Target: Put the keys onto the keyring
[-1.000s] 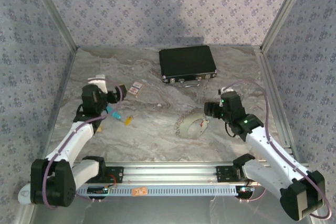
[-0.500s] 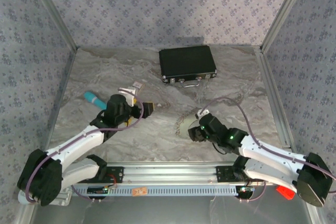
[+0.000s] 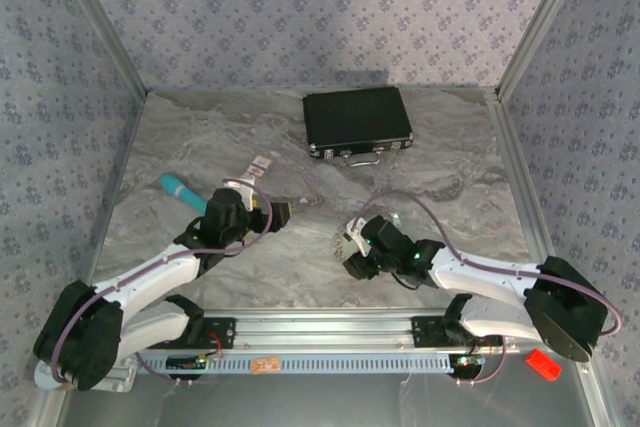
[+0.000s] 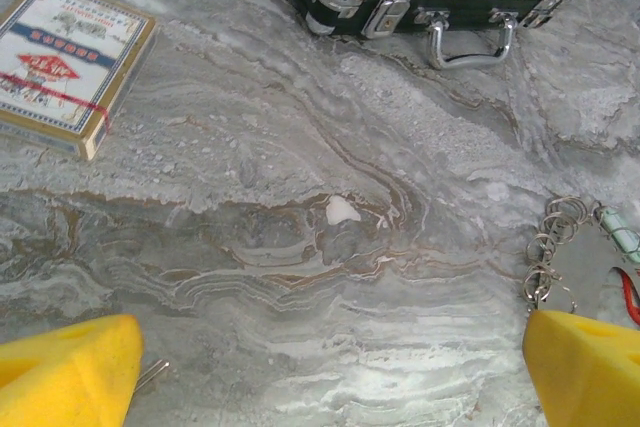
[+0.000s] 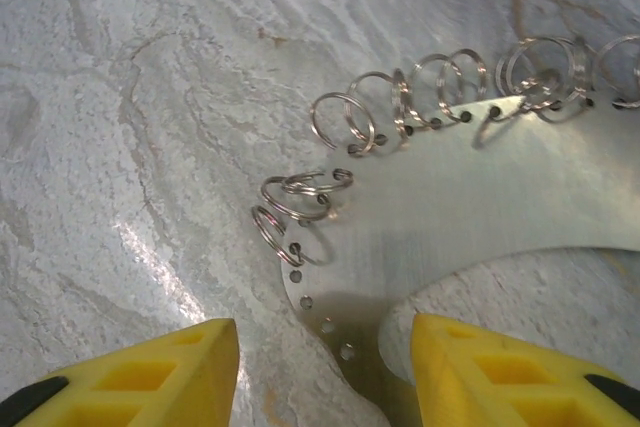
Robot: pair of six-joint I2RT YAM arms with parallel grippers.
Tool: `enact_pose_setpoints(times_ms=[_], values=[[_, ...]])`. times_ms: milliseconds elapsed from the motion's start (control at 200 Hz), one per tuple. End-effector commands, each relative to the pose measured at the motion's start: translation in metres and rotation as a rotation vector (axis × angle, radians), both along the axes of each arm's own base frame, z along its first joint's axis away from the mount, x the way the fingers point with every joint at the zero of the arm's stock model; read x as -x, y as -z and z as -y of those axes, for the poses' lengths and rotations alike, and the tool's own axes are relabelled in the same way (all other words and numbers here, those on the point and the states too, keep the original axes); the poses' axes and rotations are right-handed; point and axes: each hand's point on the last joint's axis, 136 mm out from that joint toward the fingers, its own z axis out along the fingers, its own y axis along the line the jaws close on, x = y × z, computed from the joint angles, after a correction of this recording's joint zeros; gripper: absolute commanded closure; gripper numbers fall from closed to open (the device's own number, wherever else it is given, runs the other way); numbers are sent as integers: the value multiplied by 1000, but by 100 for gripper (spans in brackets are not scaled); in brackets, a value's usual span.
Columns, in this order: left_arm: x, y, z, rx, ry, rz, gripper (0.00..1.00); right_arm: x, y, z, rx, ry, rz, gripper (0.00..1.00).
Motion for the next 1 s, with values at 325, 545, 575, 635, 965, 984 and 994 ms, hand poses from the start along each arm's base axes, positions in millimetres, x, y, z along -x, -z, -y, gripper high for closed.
enact_pose_setpoints(times_ms=[325, 545, 575, 635, 965, 984, 994], values=[[1, -4, -2, 24, -22, 31, 3, 0, 0, -27, -11, -186, 74, 60], [1, -5, -2, 23, -20, 37, 3, -4, 4, -27, 4, -182, 77, 63], [1, -6, -2, 23, -20, 39, 3, -5, 4, -27, 6, -181, 77, 64], [1, -6, -3, 21, -22, 40, 3, -6, 5, -27, 7, -178, 76, 64], [4, -6, -6, 14, -28, 44, 2, -6, 13, -33, -4, -190, 54, 74], [4, -6, -7, 13, -29, 45, 2, -6, 13, -33, -4, -191, 53, 76], [4, -6, -6, 13, -28, 45, 2, -6, 12, -34, -6, -193, 55, 77]])
